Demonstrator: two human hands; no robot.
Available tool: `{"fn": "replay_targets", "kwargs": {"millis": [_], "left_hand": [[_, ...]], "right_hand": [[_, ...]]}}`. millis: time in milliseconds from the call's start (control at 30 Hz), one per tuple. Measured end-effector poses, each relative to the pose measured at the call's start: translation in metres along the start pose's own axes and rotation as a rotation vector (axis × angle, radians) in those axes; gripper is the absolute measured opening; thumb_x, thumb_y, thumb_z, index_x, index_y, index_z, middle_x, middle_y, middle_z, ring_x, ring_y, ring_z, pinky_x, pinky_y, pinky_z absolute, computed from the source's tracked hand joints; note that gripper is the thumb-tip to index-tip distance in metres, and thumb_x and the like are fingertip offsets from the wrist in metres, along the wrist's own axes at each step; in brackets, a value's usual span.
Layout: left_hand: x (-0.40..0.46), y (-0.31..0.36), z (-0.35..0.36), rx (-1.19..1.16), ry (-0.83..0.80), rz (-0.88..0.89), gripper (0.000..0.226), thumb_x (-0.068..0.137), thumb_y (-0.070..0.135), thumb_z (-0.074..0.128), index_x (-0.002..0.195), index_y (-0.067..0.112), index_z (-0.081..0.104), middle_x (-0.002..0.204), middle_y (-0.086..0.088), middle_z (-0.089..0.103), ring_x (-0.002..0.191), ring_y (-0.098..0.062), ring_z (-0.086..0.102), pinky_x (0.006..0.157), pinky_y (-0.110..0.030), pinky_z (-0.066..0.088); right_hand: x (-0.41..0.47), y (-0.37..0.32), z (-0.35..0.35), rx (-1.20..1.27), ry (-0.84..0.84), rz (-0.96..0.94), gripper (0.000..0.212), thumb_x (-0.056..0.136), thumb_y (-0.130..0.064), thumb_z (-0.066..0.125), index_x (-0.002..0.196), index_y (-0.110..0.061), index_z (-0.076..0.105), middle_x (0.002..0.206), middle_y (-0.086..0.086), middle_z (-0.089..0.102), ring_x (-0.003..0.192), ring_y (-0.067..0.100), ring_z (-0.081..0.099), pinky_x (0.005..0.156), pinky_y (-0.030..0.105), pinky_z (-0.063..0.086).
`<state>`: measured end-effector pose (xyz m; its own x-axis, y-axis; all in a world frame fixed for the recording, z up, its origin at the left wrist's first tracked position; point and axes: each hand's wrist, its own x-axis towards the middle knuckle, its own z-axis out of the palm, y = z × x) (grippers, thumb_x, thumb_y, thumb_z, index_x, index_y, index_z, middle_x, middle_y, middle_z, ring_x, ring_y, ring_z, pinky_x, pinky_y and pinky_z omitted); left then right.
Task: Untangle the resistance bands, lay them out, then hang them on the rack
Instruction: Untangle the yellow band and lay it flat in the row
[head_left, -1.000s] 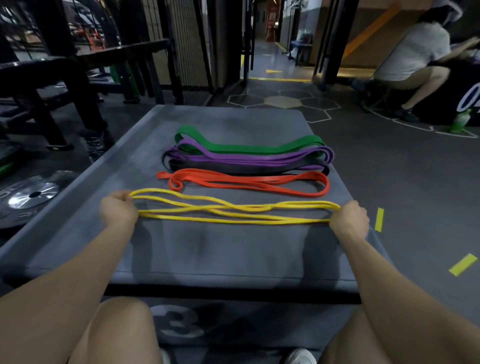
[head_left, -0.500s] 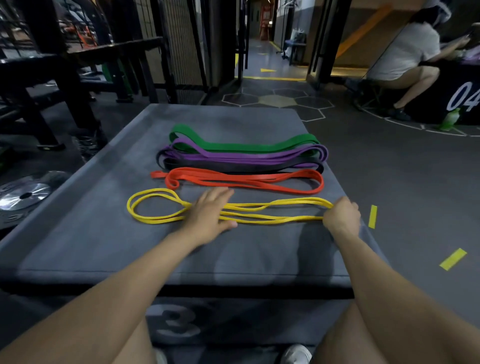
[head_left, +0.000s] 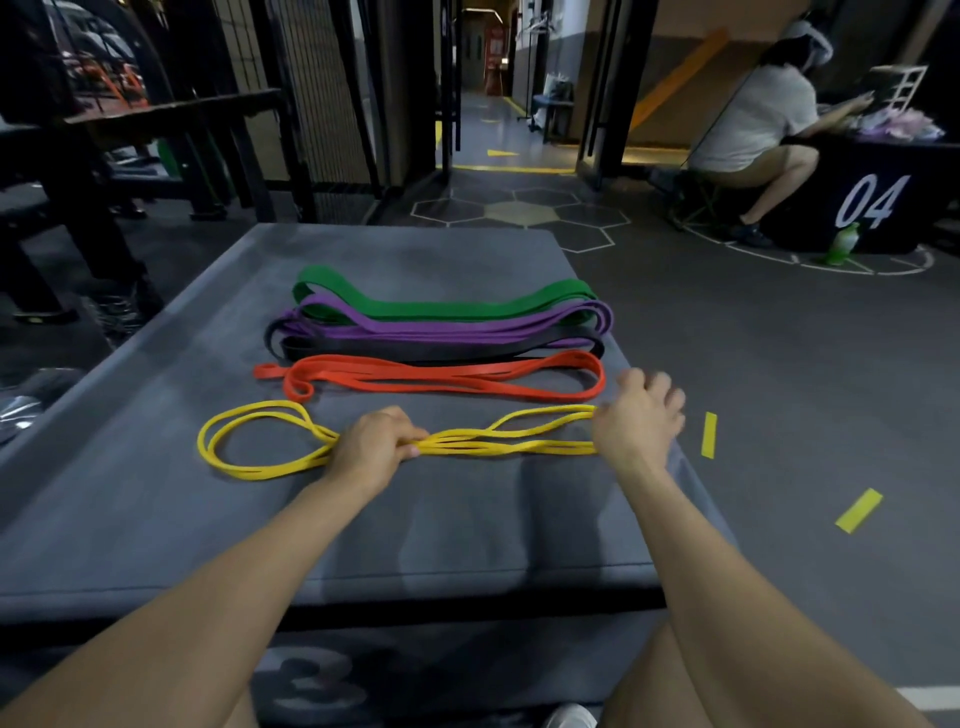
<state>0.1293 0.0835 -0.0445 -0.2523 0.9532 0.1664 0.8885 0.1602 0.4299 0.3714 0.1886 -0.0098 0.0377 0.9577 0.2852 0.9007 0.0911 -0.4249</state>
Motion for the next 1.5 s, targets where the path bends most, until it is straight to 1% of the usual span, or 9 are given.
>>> {"fn": "replay_targets", "kwargs": {"millis": [67, 200, 367, 567, 767, 933, 1233, 1300, 1500], "left_hand": [[-0.002, -0.001, 0.001, -0.005, 0.002, 0.008, 0.027, 0.085, 0.012, 0.064, 0.112, 0.012, 0.068, 0.106, -0.007, 0.063, 0.1, -0.023, 0.06, 0.082, -0.021, 0.036], [-0.002, -0.001, 0.004, -0.08, 0.042, -0.016, 0.012, 0.084, 0.005, 0.064, 0.092, 0.005, 0.073, 0.095, -0.01, 0.063, 0.092, -0.026, 0.061, 0.078, -0.025, 0.045], [0.0, -0.005, 0.005, -0.029, 0.028, 0.013, 0.021, 0.083, 0.01, 0.066, 0.104, 0.007, 0.071, 0.103, -0.009, 0.064, 0.096, -0.024, 0.061, 0.083, -0.025, 0.043], [-0.006, -0.017, -0.006, 0.32, -0.051, 0.177, 0.034, 0.092, 0.025, 0.052, 0.125, 0.021, 0.056, 0.115, -0.005, 0.056, 0.109, -0.027, 0.053, 0.093, -0.036, 0.041], [-0.03, -0.018, -0.024, 0.601, -0.047, 0.2, 0.026, 0.093, 0.008, 0.039, 0.116, 0.008, 0.051, 0.114, -0.014, 0.05, 0.111, -0.032, 0.051, 0.077, -0.042, 0.049], [-0.042, -0.003, -0.031, 0.66, -0.144, 0.107, 0.026, 0.096, 0.006, 0.029, 0.118, 0.005, 0.044, 0.122, -0.014, 0.038, 0.118, -0.031, 0.039, 0.087, -0.042, 0.043], [-0.111, -0.027, -0.119, 0.107, -0.005, -0.046, 0.014, 0.097, 0.01, 0.038, 0.101, 0.009, 0.051, 0.107, -0.015, 0.049, 0.099, -0.031, 0.051, 0.087, -0.034, 0.042], [-0.134, -0.025, -0.156, -0.042, 0.057, -0.099, 0.018, 0.097, 0.01, 0.036, 0.084, 0.018, 0.044, 0.089, -0.009, 0.053, 0.084, -0.022, 0.052, 0.073, -0.02, 0.041], [-0.209, -0.027, -0.259, -0.264, 0.344, -0.22, 0.027, 0.099, 0.006, 0.032, 0.075, 0.017, 0.039, 0.067, 0.0, 0.042, 0.057, -0.013, 0.042, 0.055, -0.021, 0.042]], "right_hand": [[-0.009, -0.024, 0.001, 0.061, 0.012, -0.337, 0.035, 0.087, -0.01, 0.052, 0.121, -0.005, 0.052, 0.123, 0.018, 0.049, 0.111, 0.037, 0.042, 0.093, 0.041, 0.033], [-0.046, -0.071, 0.028, -0.028, -0.374, -0.811, 0.048, 0.092, -0.026, 0.052, 0.137, -0.014, 0.042, 0.14, 0.007, 0.042, 0.127, 0.028, 0.036, 0.105, 0.036, 0.026], [-0.049, -0.08, 0.05, -0.185, -0.492, -0.898, 0.046, 0.095, -0.03, 0.045, 0.139, -0.019, 0.039, 0.142, 0.003, 0.043, 0.132, 0.024, 0.037, 0.114, 0.035, 0.014], [-0.053, -0.082, 0.052, -0.212, -0.364, -0.957, 0.032, 0.097, -0.018, 0.036, 0.122, -0.012, 0.055, 0.121, 0.008, 0.051, 0.117, 0.028, 0.045, 0.084, 0.039, 0.043], [-0.057, -0.093, 0.048, -0.349, -0.411, -0.958, 0.033, 0.097, -0.006, 0.028, 0.123, 0.001, 0.046, 0.125, 0.02, 0.045, 0.12, 0.035, 0.04, 0.094, 0.044, 0.042], [-0.065, -0.098, 0.042, -0.432, -0.487, -0.98, 0.033, 0.098, -0.004, 0.025, 0.126, 0.003, 0.042, 0.126, 0.022, 0.042, 0.12, 0.037, 0.039, 0.097, 0.045, 0.038], [-0.109, -0.149, 0.006, -0.003, -0.539, -1.129, 0.021, 0.094, -0.012, 0.042, 0.106, 0.001, 0.053, 0.107, 0.023, 0.054, 0.105, 0.036, 0.049, 0.087, 0.033, 0.028], [-0.12, -0.176, -0.013, 0.145, -0.48, -1.152, 0.024, 0.09, -0.015, 0.042, 0.097, 0.004, 0.056, 0.096, 0.026, 0.055, 0.091, 0.039, 0.053, 0.079, 0.034, 0.028], [-0.178, -0.273, -0.088, 0.458, -0.599, -1.25, 0.009, 0.098, -0.015, 0.042, 0.09, -0.01, 0.042, 0.093, 0.01, 0.041, 0.087, 0.023, 0.042, 0.076, 0.03, 0.03]]}}
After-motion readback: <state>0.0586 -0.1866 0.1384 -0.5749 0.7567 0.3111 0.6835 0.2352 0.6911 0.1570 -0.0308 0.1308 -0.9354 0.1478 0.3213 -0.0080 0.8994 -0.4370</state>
